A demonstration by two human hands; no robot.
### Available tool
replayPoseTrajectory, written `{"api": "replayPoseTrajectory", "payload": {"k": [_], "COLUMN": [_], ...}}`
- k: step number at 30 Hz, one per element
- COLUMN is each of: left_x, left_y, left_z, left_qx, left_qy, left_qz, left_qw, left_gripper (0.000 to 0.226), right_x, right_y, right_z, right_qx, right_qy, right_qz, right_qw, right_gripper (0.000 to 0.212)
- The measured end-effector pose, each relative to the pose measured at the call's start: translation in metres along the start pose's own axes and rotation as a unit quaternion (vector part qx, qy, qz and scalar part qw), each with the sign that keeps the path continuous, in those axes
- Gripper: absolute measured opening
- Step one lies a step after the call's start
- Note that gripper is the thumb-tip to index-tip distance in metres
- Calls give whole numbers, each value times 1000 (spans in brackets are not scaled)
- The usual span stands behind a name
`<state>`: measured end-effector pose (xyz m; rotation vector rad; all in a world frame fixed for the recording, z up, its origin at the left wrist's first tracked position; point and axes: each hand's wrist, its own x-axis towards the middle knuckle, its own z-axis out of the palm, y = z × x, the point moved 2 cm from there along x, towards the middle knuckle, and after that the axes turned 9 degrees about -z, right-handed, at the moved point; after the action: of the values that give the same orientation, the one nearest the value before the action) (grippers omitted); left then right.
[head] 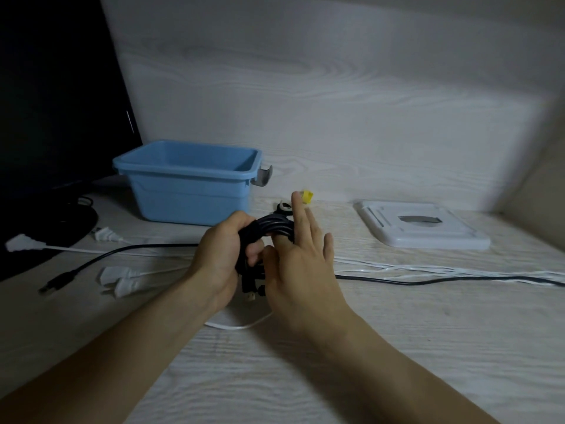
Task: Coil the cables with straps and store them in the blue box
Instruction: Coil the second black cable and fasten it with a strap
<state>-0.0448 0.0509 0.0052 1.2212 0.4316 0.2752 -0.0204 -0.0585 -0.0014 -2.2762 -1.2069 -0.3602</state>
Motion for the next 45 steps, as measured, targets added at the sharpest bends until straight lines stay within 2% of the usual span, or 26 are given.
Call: {"api": "replayPoseTrajectory", "payload": {"k": [5, 7, 14, 17, 20, 22, 24, 27, 30, 33, 36, 39, 41, 45], "left_x": [1, -1, -2, -2, 0, 3, 4, 6, 6, 4, 6, 8, 6, 5], "left_y": [1, 4, 2, 6, 12, 10, 5, 2, 4, 3, -1, 0, 1, 2], "left_z": [0, 0, 2, 1, -6, -11, -12, -12, -13, -10, -9, -8, -6, -5], "left_qx": [12, 4, 97, 137, 174, 180, 157, 133, 121, 145, 194, 336, 378, 383], "left_qy": [14, 16, 116, 148, 164, 151, 107, 36, 15, 35, 48, 77, 73, 62], "left_qz": [20, 30, 84, 142, 156, 106, 55, 10, 0, 23, 56, 168, 232, 254], "left_qw": [1000, 999, 985, 969, 958, 966, 980, 990, 992, 989, 978, 923, 893, 886], "left_gripper": [44, 38, 37, 36, 40, 36, 28, 25, 29, 38, 47, 57, 58, 57], "right_x": [7, 7, 10, 6, 5, 2, 1, 3, 4, 4, 4, 3, 4, 5], "right_y": [19, 17, 17, 15, 14, 13, 13, 18, 21, 19, 16, 17, 19, 20], "right_z": [-9, -9, -8, -2, 7, 12, 18, 17, 6, -3, -7, -9, -9, -9], "right_qx": [39, 12, -36, -24, 19, 73, 98, 105, 124, 141, 203, 272, 321, 385], "right_qy": [190, 216, 205, 196, 157, 86, 28, 49, 70, 78, 47, 45, 48, 48], "right_qz": [-71, -87, -78, -106, -122, -89, -52, -56, -62, -66, -34, 6, 27, 16], "right_qw": [978, 972, 975, 974, 980, 990, 993, 992, 988, 985, 978, 961, 945, 921], "right_gripper": [20, 14, 20, 11, 21, 25, 25, 24, 18, 20, 34, 37, 36, 35]}}
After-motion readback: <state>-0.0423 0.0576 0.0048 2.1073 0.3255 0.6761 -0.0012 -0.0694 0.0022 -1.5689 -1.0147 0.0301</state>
